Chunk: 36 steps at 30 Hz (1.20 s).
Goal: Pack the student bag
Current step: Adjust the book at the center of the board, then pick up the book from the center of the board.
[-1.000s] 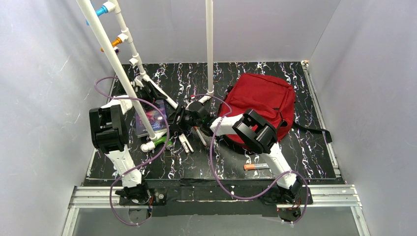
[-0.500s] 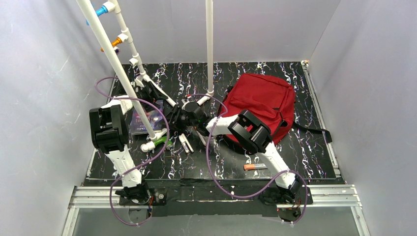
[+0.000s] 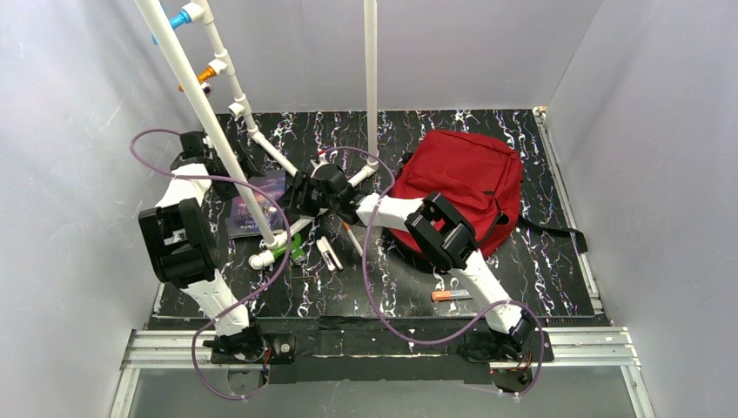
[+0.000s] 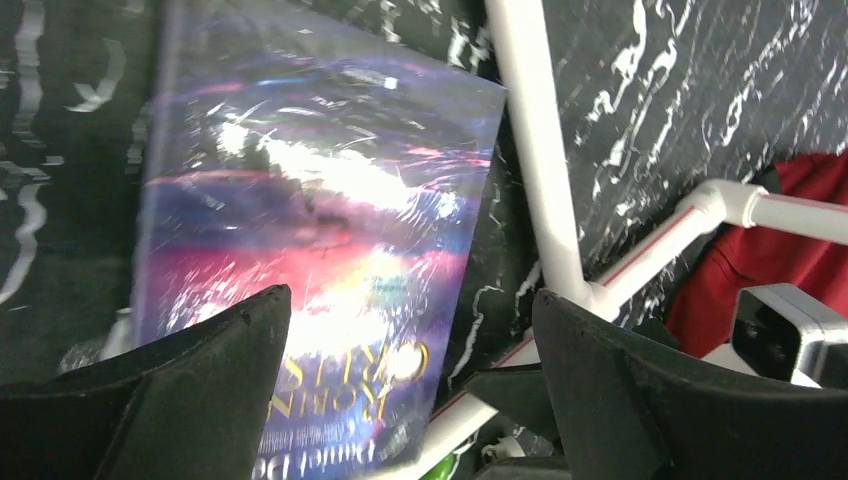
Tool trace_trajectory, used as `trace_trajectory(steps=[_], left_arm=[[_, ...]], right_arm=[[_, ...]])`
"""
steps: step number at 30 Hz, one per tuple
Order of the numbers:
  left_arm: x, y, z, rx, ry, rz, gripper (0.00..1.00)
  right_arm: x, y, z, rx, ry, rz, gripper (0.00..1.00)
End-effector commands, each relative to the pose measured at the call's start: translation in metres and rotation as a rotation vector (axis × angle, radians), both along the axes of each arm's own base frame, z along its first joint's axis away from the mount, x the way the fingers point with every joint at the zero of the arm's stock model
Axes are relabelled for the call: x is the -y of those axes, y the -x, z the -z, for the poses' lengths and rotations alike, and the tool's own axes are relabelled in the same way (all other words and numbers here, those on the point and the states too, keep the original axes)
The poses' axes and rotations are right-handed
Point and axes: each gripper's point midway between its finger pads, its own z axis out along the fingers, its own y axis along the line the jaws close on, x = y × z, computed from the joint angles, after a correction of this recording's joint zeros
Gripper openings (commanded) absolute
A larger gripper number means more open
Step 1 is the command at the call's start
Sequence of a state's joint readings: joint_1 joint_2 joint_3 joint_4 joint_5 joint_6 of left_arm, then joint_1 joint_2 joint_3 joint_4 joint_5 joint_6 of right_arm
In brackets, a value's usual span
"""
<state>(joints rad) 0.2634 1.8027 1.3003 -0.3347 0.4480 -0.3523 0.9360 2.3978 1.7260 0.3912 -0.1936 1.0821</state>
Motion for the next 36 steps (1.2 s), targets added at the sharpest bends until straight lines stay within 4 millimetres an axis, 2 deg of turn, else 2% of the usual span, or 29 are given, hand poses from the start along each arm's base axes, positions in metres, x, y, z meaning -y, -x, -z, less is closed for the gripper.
trace_trajectory(steps=[1, 5, 10, 15, 18, 21, 23, 26, 29, 33, 36], left_arm=[[-0.042, 0.013, -0.014, -0.019, -0.089, -0.087, 0.90], [-0.069, 0.016, -0.003, -0.031, -0.053, -0.153, 0.90], [-0.078, 0.015, 0.016, -0.048, -0.038, -0.124, 0.87], [-0.087, 0.004, 0.031, -0.045, -0.072, -0.080, 0.86], [-0.085, 0.001, 0.044, -0.090, -0.033, -0.067, 0.83], [-0.072, 0.008, 0.057, -0.145, 0.043, -0.067, 0.78], [-0.070, 0.014, 0.063, -0.165, 0.039, -0.083, 0.75], [-0.070, 0.022, 0.066, -0.182, 0.026, -0.109, 0.70], [-0.062, 0.024, 0.064, -0.167, 0.067, -0.106, 0.65], [-0.050, 0.026, 0.064, -0.159, 0.128, -0.108, 0.61], [-0.042, 0.028, 0.068, -0.160, 0.175, -0.103, 0.59]], right_arm=[[-0.002, -0.011, 0.017, 0.052, 0.102, -0.018, 0.69], [-0.004, -0.018, 0.027, 0.063, 0.142, -0.017, 0.74], [-0.010, -0.025, 0.033, 0.090, 0.170, -0.021, 0.79], [-0.017, -0.034, 0.044, 0.088, 0.181, -0.004, 0.79], [-0.019, -0.039, 0.047, 0.083, 0.187, 0.015, 0.79], [-0.020, -0.045, 0.049, 0.073, 0.200, 0.048, 0.77], [-0.022, -0.047, 0.051, 0.064, 0.212, 0.065, 0.75], [-0.026, -0.045, 0.055, 0.050, 0.240, 0.092, 0.74], [-0.036, -0.041, 0.060, 0.015, 0.202, 0.091, 0.72], [-0.054, -0.037, 0.053, -0.008, 0.080, 0.070, 0.70], [-0.065, -0.033, 0.036, -0.013, -0.024, 0.039, 0.67]])
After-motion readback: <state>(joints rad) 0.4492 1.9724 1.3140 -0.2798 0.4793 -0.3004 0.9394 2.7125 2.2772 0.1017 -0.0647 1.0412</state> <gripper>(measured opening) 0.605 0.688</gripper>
